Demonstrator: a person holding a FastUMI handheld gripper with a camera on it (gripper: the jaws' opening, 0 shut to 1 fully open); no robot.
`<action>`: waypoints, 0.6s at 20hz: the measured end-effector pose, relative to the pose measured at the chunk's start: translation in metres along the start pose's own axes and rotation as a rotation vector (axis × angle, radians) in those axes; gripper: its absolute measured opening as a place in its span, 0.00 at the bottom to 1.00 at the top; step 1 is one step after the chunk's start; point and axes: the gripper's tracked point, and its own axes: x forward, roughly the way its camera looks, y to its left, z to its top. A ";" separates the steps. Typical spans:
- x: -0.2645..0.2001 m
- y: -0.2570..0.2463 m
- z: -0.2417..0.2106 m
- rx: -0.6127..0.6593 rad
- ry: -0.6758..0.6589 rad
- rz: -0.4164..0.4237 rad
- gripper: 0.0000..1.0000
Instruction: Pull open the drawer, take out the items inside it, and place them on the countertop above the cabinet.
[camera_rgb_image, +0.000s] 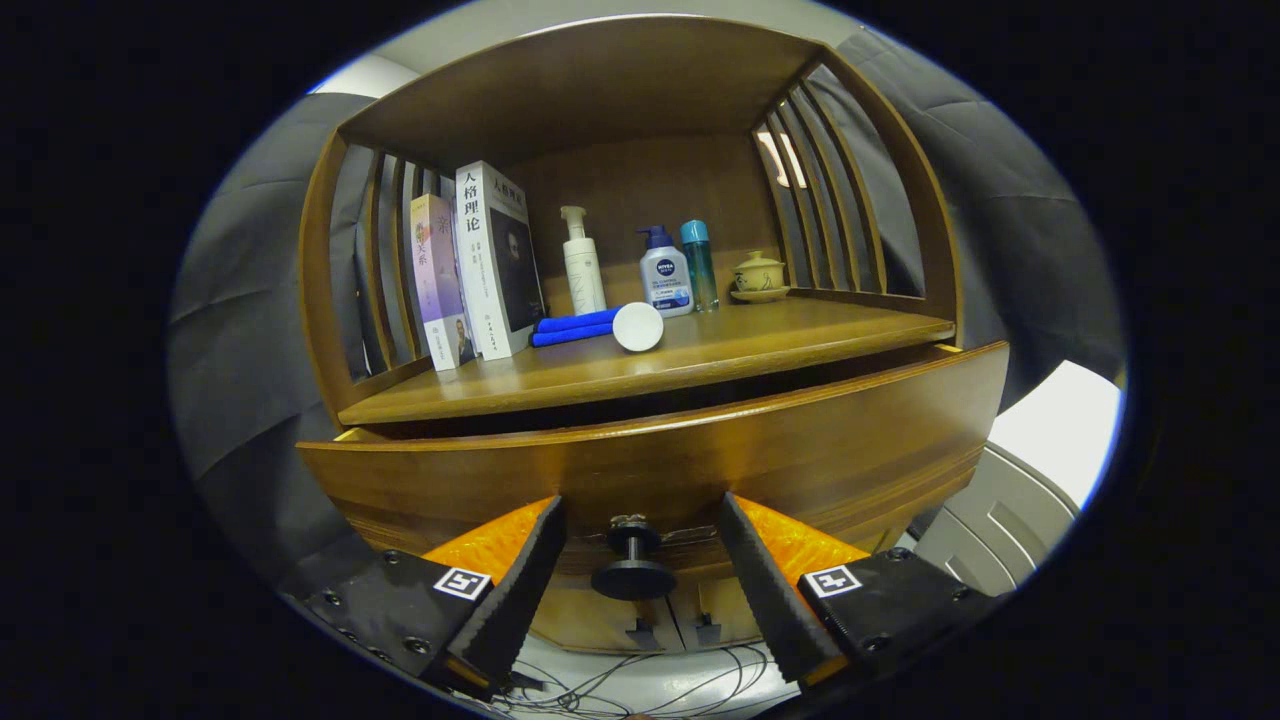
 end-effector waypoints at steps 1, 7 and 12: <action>0.005 0.000 0.001 -0.004 0.002 -0.001 0.98; 0.035 0.003 -0.005 -0.016 0.054 -0.006 0.98; 0.043 0.005 -0.012 0.029 0.107 -0.005 0.98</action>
